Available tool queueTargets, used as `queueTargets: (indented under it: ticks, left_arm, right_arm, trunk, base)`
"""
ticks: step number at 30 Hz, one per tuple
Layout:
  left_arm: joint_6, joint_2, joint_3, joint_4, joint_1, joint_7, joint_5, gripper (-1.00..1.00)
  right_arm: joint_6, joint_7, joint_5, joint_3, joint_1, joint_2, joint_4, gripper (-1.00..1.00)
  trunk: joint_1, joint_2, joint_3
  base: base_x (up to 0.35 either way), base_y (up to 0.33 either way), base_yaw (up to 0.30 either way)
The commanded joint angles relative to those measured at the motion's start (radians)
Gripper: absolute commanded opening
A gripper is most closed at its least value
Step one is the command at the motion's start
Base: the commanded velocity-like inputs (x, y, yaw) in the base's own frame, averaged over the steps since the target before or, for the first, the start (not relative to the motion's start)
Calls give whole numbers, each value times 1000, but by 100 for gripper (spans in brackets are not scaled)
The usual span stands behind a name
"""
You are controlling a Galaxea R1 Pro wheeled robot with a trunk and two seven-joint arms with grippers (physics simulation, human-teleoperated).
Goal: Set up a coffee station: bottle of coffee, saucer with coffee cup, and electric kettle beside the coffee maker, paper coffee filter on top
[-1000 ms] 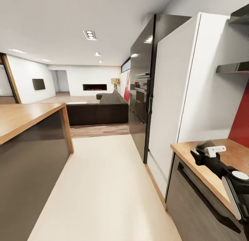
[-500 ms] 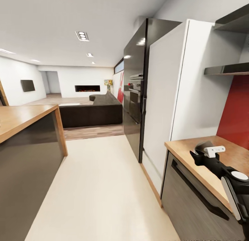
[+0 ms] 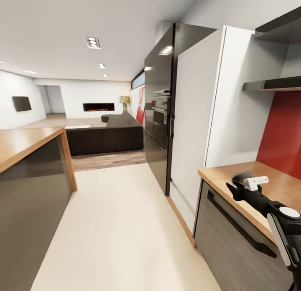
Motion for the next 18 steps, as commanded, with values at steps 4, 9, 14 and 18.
queueTargets:
  ticks: [4,9,14,18]
  left_arm:
    - [-1,0,2,-1,0,0,0,100]
    - [-1,0,2,-1,0,0,0,100]
    - [-1,0,2,-1,0,0,0,100]
    - [-1,0,2,-1,0,0,0,100]
  right_arm:
    - [5,21,0,-1,1,0,-6,-100]
    - [3,26,0,-1,20,0,-32,-100]
    - [4,28,0,-1,30,0,-45,-100]
    - [3,29,-1,0,34,0,-48,-100]
  trunk:
    - [0,-1,0]
    - [0,-1,1]
    - [0,-1,3]
    - [0,-1,4]
  base:
    - [-29,175,-138]
    - [-5,27,-244]
    - [-1,5,-261]
    - [-39,36,-204]
